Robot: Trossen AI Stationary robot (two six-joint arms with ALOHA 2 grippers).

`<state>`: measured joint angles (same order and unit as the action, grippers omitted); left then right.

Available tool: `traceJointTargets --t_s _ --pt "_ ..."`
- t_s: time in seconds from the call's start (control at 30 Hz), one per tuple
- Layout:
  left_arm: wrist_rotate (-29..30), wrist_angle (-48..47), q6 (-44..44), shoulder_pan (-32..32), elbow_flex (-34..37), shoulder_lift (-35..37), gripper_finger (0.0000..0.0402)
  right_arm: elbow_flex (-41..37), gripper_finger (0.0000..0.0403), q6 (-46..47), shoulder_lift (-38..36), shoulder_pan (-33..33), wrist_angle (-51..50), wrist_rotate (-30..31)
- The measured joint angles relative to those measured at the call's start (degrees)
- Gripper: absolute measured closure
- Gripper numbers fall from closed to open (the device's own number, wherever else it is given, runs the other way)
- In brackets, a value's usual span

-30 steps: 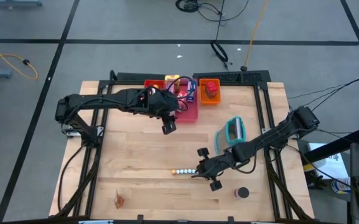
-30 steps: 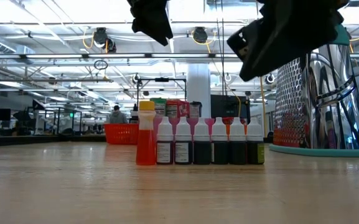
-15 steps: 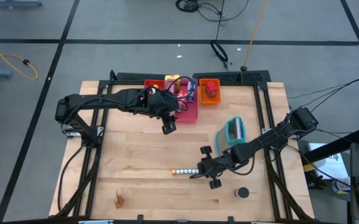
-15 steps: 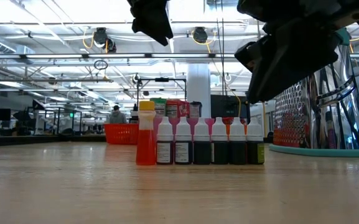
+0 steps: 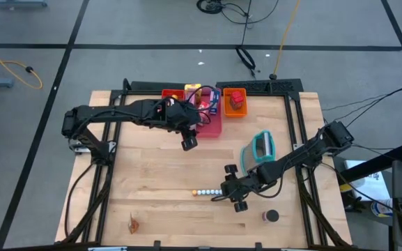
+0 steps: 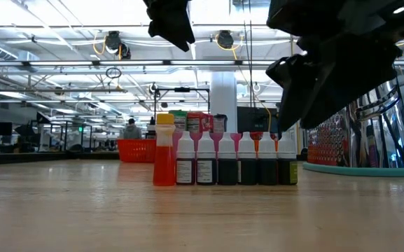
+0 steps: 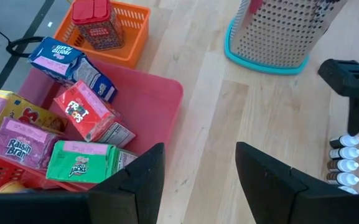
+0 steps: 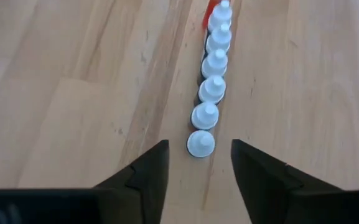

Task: Pick & Place Kitchen Items
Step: Put the small black food coloring bottle into the red bin

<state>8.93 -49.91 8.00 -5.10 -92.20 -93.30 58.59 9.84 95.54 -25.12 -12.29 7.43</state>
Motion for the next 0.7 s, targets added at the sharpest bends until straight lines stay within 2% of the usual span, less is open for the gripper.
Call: traceJointTargets --t_s 0.2,0.43,0.7 --pt "0.0 0.0 0.1 0.0 0.0 0.0 0.0206 0.0 0.0209 0.0 1.1 0.0 0.8 0.1" --pt "0.0 0.0 0.1 0.0 0.0 0.0 0.0206 0.0 0.0219 0.2 1.1 0.0 1.3 0.3" --pt "0.0 0.0 0.1 0.0 0.0 0.0 0.0206 0.1 0.0227 1.5 5.0 0.0 4.3 0.3"
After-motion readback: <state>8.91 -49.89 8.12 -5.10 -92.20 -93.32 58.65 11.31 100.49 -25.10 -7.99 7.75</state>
